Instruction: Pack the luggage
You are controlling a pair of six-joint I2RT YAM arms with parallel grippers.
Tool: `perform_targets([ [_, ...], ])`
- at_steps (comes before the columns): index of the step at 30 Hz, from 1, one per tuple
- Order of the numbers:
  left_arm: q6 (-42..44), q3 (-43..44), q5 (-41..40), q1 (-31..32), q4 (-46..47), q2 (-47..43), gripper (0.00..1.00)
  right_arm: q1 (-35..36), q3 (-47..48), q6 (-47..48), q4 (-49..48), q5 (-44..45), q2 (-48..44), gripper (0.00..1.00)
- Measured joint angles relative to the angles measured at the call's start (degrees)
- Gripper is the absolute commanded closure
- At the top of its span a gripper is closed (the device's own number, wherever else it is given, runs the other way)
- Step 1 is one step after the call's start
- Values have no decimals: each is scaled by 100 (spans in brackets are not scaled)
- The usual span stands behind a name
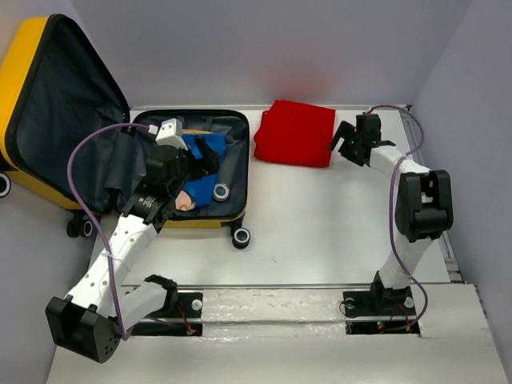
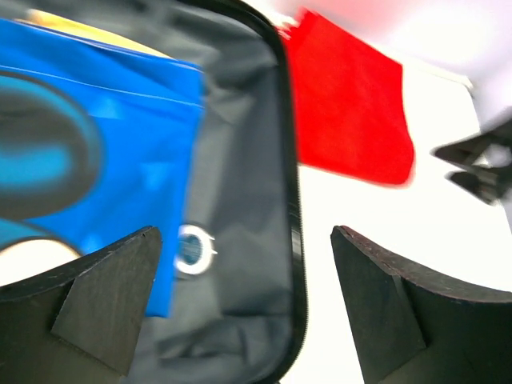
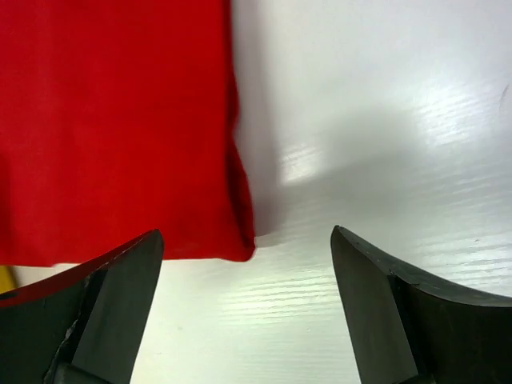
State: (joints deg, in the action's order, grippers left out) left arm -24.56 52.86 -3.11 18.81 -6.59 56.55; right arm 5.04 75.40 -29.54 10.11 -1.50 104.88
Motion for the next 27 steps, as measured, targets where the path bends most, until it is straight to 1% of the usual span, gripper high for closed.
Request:
perform_targets([
  [2, -33, 0, -17, 267, 63, 76, 1, -20, -85, 4, -26, -120, 293, 11],
  [5, -90, 0, -79, 675, 155, 212, 1, 55, -90, 2, -157, -474, 734, 17],
  [6, -105, 0, -98, 822, 173, 269, 1, 63, -90, 0, -216, -616, 852, 22],
  [8, -114, 0, -142, 1078, 184, 376, 1, 68, -55, -28, -522, -859, 922, 28],
  [9, -122, 0, -177, 1217, 199, 433, 1, 66, -46, -79, -638, -946, 962, 41],
  [10, -127, 0, -208, 1349, 214, 503, 1, 66, -44, -94, -730, -999, 1005, 50],
  [11, -127, 7, -234, 1475, 225, 581, 1, 66, -33, -129, -833, -1080, 1084, 70],
  [14, -129, 66, -310, 1768, 247, 848, 1, 52, -7, -313, -1080, -1231, 1320, 91],
  [15, -129, 122, -343, 1882, 247, 970, 2, 15, -7, -372, -1167, -1283, 1338, 93],
  [17, -125, 273, -409, 2057, 201, 1213, 2, -2, -68, -387, -1255, -1292, 1305, 93],
  [19, -103, 564, -527, 2306, 151, 1582, 2, -33, -479, -398, -1491, -1196, 1043, 93],
  [22, -72, 1008, -636, 2612, 105, 2096, 1, -87, -1436, -369, -1469, -997, 214, 93],
  [24, -57, 1259, -662, 2785, 107, 2426, 1, -216, -2273, -330, -1386, -796, -557, 93],
  [26, -37, 1554, -680, 2931, 111, 2826, 1, -308, -2846, -302, -1257, -632, -1187, 93],
  [27, -35, 1703, -686, 3003, 87, 3014, 1, -352, -3204, -302, -1250, -522, -1554, 85],
])
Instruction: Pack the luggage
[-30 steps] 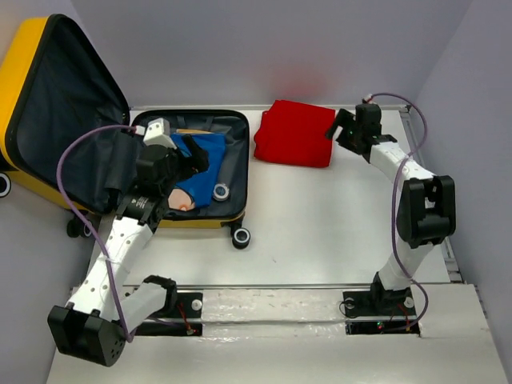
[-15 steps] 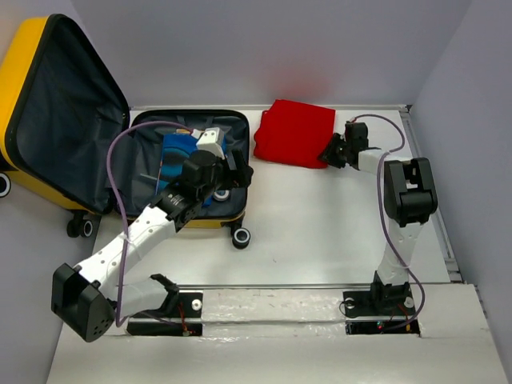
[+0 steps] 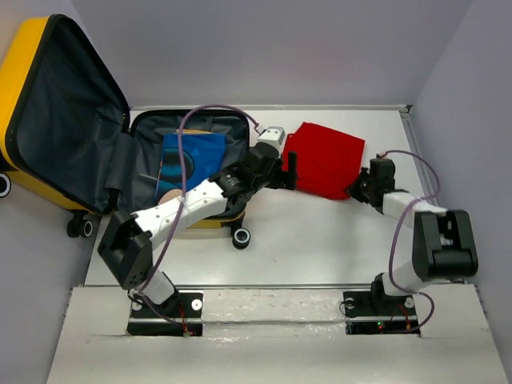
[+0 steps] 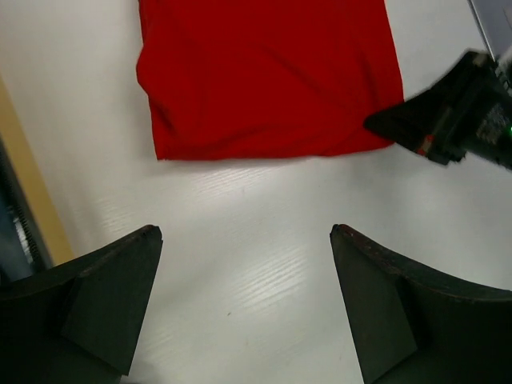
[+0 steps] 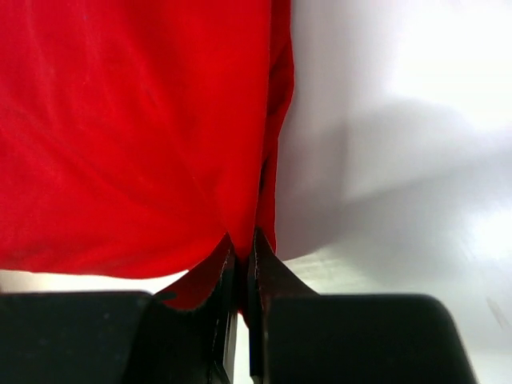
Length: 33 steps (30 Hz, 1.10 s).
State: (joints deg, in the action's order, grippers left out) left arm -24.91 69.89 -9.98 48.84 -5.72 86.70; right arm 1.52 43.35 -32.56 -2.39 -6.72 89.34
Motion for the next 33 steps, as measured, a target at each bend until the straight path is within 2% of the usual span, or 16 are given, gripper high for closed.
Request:
perform_targets([
  [1, 2, 133, 2, 55, -7, 164, 1, -26, -374, -24, 2, 118, -354, 78],
  [2, 4, 258, 0, 98, 4, 343, 1, -39, -697, -52, 87, 238, -721, 57],
  [5, 0, 564, -52, 236, -11, 798, 1, -101, -1510, -177, 284, 511, -1781, 27],
  [6, -2, 632, -79, 267, -20, 931, 1, -133, -1696, -223, 411, 551, -2127, 13],
  [9, -2, 837, -140, 321, -118, 1307, 1, -205, -1718, -236, 809, 658, -2675, 8],
  [16, 114, 1687, -656, 328, -562, 2376, 1, -374, -914, -168, 1062, 831, -2715, 5],
  [23, 369, 2461, -1025, 197, -1062, 3060, 1, -990, -358, -199, 688, 466, -1480, 5],
  [28, 389, 2594, -721, -133, -1086, 3250, 1, -1322, -155, -240, 522, 210, -496, 8],
  [33, 369, 2625, -256, -380, -1014, 3495, 1, -1357, 151, -328, 264, 59, 144, 12],
])
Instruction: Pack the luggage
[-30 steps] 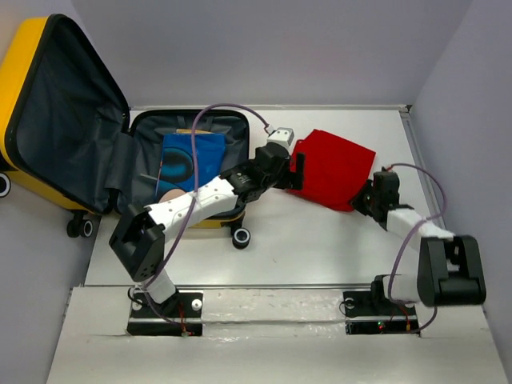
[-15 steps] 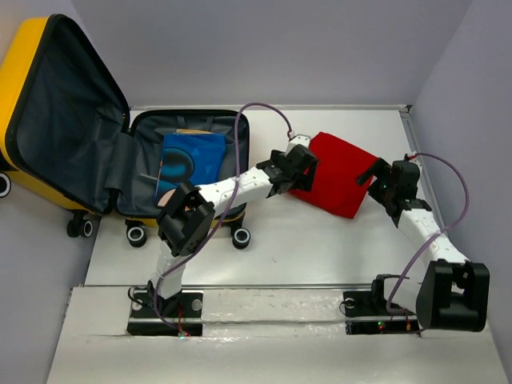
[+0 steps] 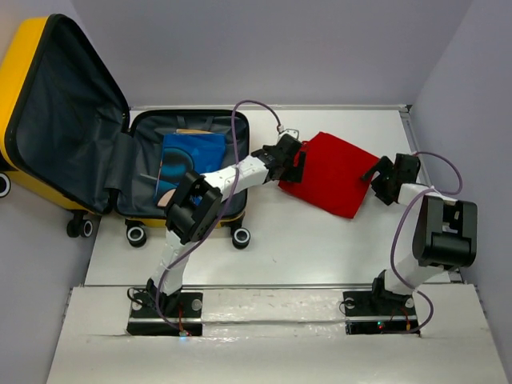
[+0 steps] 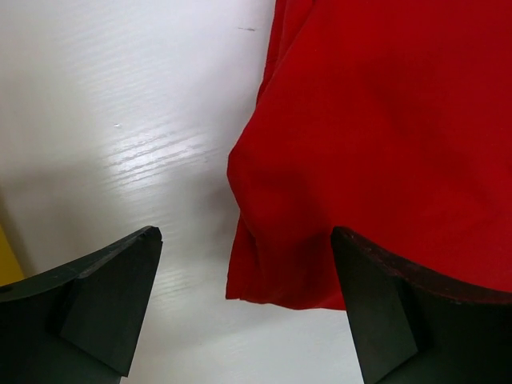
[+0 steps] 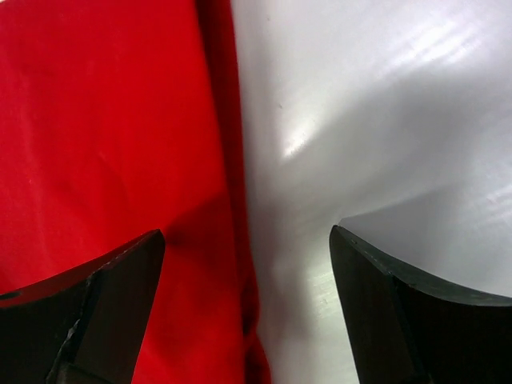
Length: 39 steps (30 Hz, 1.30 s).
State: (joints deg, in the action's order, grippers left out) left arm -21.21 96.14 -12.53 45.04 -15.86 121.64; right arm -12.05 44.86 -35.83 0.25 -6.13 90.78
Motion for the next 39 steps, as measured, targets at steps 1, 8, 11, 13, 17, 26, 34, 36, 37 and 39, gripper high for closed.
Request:
perform_targets([
  [1, -26, -2, 118, -24, 26, 37, 1, 0, 63, -11, -92, -39, 94, 13],
  [8, -177, 0, 765, -59, 245, 334, 1, 0, 293, -133, -420, -232, 466, 17],
  [11, -236, 2, 975, -94, 328, 476, 2, 0, 358, -170, -516, -339, 577, 18],
  [13, -295, 0, 1147, -129, 439, 509, 4, 0, 424, -168, -584, -387, 656, 19],
  [17, -450, -63, 1460, -177, 693, 511, 6, 15, 485, -197, -719, -476, 793, 23],
  [26, -636, -256, 1766, -201, 1152, 511, 30, 262, 835, -389, -1097, -758, 1296, 43],
  [34, -713, -400, 1849, -282, 1384, 511, 93, 186, 833, -804, -1709, -1379, 1711, 93],
  [36, -713, -433, 1875, -273, 1443, 503, 94, 184, 804, -890, -1912, -1482, 1755, 93],
  [37, -713, -444, 1880, -275, 1451, 492, 94, 184, 739, -960, -2085, -1528, 1764, 93],
  [39, -693, -476, 1864, -278, 1456, 455, 94, 155, 568, -1117, -2457, -1661, 1757, 93],
])
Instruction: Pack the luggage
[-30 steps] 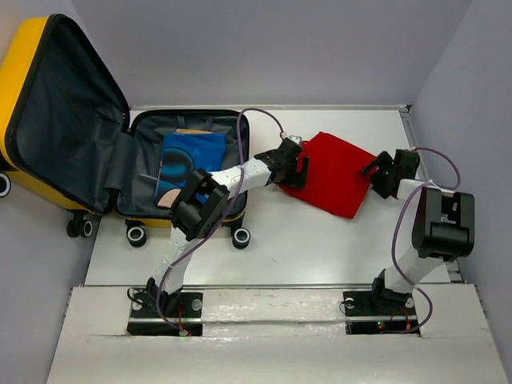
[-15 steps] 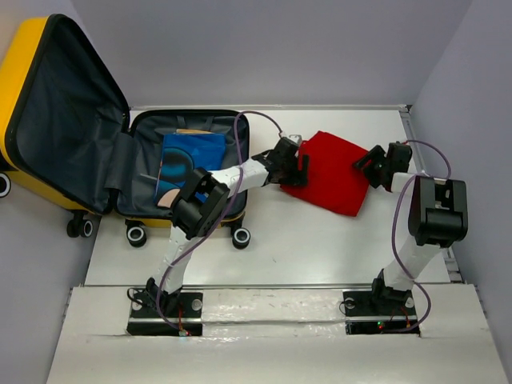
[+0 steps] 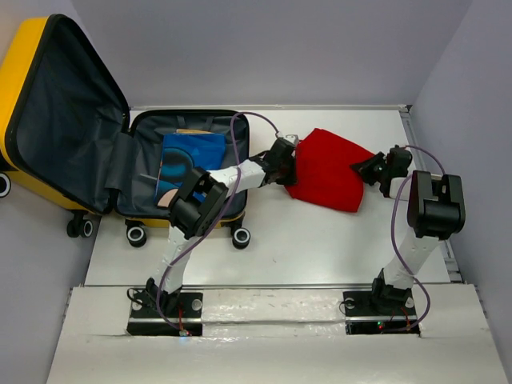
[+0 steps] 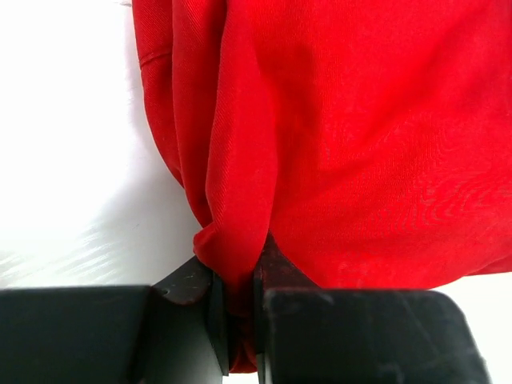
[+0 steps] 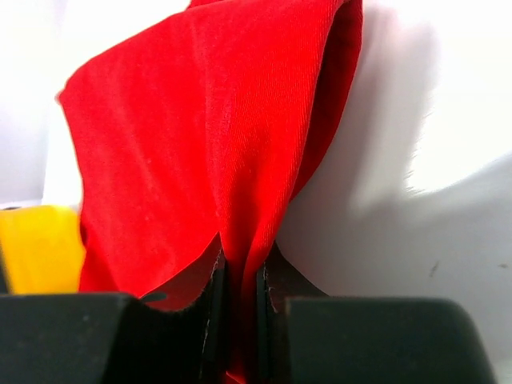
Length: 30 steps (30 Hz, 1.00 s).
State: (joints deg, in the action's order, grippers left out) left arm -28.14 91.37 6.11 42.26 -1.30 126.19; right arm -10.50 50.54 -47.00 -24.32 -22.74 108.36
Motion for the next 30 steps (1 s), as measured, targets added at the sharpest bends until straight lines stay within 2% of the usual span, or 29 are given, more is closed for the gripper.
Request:
perform_targets([
  [7, 142, -94, -120, 4, -332, -409, 94, 7, -157, -321, -273, -577, -472, 93],
  [12, 267, -85, -203, 35, -527, -1056, 94, 142, -114, -422, -273, -887, -1373, 93],
  [18, 415, -79, -323, -256, -953, -2000, 94, 861, 702, -457, -66, -866, -1681, 93],
  [23, 514, -352, -310, -1143, -1235, -3084, 94, 1932, 1921, -553, -26, -719, -1290, 93],
  [30, 501, -1797, -214, -3169, -1331, -4988, 94, 3362, 3818, -732, 149, -544, 254, 93],
])
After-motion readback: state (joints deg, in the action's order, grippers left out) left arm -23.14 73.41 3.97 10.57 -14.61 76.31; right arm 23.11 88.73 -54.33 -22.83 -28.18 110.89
